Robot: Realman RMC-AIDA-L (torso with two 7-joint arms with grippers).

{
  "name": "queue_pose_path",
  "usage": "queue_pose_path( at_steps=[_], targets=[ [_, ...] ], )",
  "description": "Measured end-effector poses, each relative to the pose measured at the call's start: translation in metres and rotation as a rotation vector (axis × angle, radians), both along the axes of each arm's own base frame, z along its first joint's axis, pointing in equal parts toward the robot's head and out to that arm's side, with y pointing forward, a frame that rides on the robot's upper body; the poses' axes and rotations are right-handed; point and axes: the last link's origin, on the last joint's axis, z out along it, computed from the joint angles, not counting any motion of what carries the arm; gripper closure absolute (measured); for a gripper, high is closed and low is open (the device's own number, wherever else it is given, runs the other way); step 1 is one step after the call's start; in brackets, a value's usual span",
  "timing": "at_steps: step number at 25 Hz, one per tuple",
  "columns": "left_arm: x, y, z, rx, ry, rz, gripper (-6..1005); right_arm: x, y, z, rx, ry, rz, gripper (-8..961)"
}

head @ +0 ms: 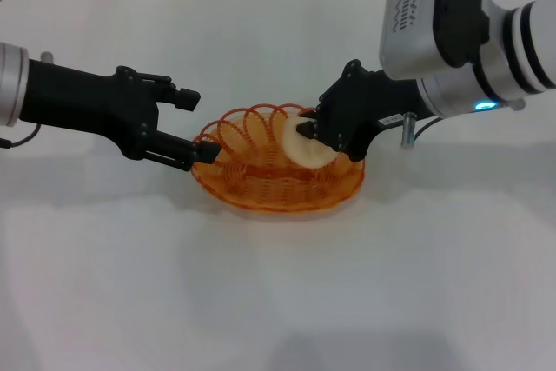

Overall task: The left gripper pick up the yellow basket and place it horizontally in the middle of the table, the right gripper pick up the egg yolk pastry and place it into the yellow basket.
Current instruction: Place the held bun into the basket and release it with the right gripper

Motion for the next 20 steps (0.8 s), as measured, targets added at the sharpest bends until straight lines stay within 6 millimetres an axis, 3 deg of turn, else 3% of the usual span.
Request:
queue_pose_path(
  at_steps=[11,14,20],
  targets=[
    [0.000,0.000,-0.001,0.001,-0.002,0.001,111,0.001,-0.003,-0.011,-0.012,-0.003,0.003,916],
    [-0.001,0.000,-0.001,0.003,-0.002,0.002,111,0.001,-0.004,-0.012,-0.018,-0.008,0.006,791],
    [-0.002,-0.001,-0.001,0.006,-0.001,-0.001,111,-0.002,-0.008,-0.013,-0.032,0.011,0.009,656]
  ],
)
